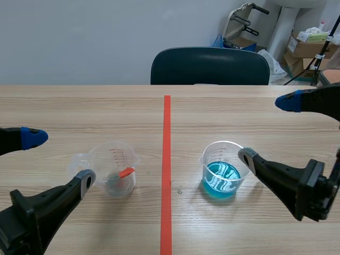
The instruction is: Do the redox reaction experiment
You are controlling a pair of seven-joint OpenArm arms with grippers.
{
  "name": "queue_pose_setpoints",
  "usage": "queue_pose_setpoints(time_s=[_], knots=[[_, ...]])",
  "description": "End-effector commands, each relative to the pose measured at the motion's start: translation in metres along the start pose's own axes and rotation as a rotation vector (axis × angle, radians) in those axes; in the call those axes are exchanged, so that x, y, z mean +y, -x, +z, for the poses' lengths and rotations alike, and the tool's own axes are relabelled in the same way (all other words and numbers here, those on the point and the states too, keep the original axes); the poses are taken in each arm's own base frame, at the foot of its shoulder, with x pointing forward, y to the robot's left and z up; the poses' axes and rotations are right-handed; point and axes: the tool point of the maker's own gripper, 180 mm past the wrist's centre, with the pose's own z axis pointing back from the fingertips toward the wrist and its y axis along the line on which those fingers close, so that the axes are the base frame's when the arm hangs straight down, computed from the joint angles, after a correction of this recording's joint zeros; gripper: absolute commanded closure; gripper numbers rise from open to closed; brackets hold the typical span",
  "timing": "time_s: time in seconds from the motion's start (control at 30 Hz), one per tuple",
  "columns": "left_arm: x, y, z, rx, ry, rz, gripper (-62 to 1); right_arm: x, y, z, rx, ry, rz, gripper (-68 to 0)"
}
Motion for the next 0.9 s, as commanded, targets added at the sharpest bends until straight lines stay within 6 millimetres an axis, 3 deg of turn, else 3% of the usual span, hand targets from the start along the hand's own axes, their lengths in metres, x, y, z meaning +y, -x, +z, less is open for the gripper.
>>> queue_pose_setpoints(time_s=[0.0, 0.4, 0.7, 0.87], knots=[[-0.006, -0.002, 0.006, -0.013, 0.017, -0.005, -62.3, -0.002, -0.004, -0.004, -0.023, -0.017, 0.012, -67.9], [-0.046, 0.003, 0.051, -0.087, 0.134, -0.005, -62.3, 0.010, 0.005, -0.048, -0.040, -0.156, 0.090, -67.9], [-0.038, 0.013, 0.069, -0.088, 0.038, 0.003, -62.3, 0.030, 0.004, -0.077, -0.107, -0.297, 0.176, -67.9], [-0.035, 0.018, 0.078, -0.091, 0.006, 0.018, -62.3, 0.052, 0.008, -0.096, -0.135, -0.396, 0.226, -67.9]])
